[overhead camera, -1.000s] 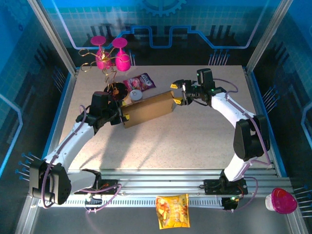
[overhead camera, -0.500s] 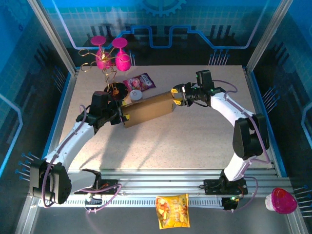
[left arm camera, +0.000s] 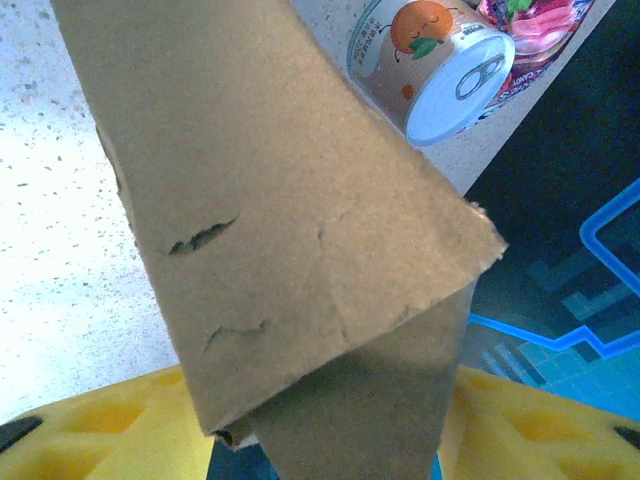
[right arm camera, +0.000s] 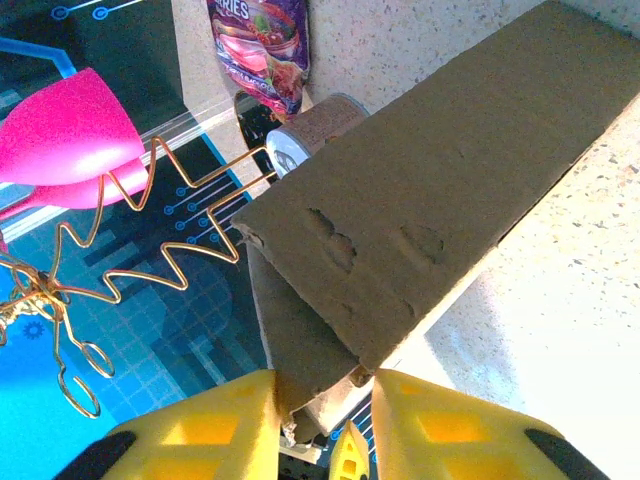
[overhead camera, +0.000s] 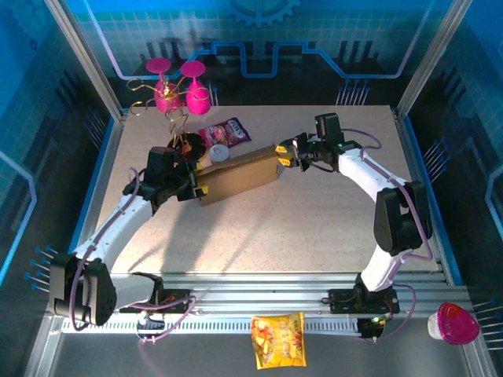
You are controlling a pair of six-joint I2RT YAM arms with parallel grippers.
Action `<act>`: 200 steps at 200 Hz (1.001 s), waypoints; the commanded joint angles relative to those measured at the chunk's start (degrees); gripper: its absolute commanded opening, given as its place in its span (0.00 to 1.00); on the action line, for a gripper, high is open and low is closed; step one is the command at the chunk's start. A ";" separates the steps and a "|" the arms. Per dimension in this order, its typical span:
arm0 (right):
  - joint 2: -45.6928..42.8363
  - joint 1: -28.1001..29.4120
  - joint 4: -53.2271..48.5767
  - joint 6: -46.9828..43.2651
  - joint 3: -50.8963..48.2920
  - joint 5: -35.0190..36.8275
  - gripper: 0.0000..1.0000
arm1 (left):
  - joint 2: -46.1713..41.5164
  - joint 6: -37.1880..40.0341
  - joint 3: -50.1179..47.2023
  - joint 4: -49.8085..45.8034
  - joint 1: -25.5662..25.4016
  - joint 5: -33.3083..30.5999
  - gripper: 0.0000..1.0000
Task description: Fold the paper box
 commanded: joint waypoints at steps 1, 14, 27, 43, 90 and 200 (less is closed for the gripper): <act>1.44 -0.39 -1.51 -0.62 -0.98 1.59 0.27 | 0.69 2.92 2.74 -0.89 0.66 1.40 0.61; 1.67 -0.40 -1.66 -0.71 -0.89 1.79 0.26 | 0.95 5.39 4.20 -1.68 0.93 1.93 0.63; 1.85 -0.37 -1.94 -0.89 -0.67 2.02 0.25 | 0.96 7.54 5.67 -2.98 1.02 2.35 0.65; 1.93 -0.37 -2.48 -1.19 -0.37 2.37 0.25 | 0.54 9.45 6.89 -3.96 1.09 2.63 0.68; 2.36 -0.28 -3.24 -1.42 0.14 2.84 0.23 | -1.34 16.01 10.94 -11.26 1.32 3.55 0.69; 2.85 -0.02 -3.46 -1.15 1.21 3.10 0.21 | -5.75 19.70 3.88 -11.12 4.88 5.62 0.55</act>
